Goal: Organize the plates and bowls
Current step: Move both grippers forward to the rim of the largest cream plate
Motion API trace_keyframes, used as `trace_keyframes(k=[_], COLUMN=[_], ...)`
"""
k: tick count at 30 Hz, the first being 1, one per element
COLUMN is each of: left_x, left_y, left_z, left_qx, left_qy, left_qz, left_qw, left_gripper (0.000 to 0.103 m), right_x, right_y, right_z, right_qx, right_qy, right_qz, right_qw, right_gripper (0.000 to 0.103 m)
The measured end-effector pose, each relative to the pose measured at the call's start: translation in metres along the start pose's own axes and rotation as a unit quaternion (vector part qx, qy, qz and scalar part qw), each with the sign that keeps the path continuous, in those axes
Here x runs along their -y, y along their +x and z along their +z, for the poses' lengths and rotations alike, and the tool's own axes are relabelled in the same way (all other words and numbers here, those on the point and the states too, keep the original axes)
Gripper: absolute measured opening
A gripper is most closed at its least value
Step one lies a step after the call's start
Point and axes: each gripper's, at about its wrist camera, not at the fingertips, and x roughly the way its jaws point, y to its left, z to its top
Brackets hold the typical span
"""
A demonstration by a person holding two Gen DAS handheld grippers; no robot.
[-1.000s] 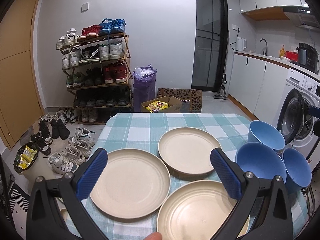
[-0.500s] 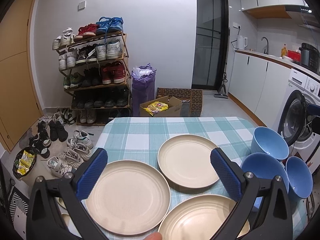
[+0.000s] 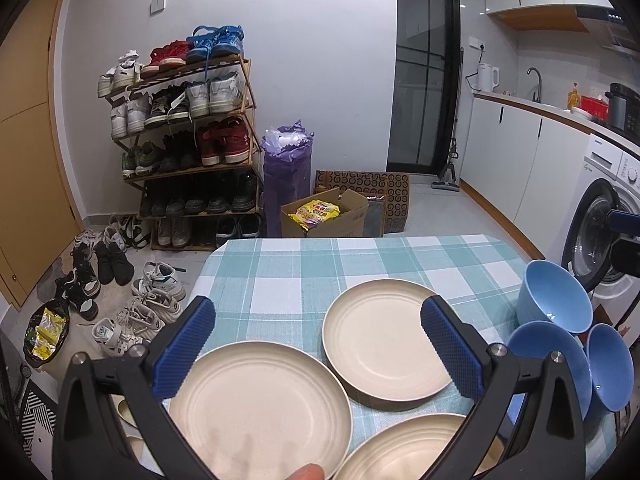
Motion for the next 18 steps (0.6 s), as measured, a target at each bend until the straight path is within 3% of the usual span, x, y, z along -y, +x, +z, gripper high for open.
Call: trace_keyframes(k=[18], left_x=[0.005], left_y=[0.069], left_z=[-0.012], left_qx=[-0.061], left_qy=[0.012], left_qz=[0.005], left_qw=[0.9981], left_gripper=[0.103], right_x=[0.015], right_y=[0.073], right_z=[0.007], right_qx=[-0.074], right_qy=[0.008], right_qz=[0.010], right_qw=[0.997], right_gripper=[0.103])
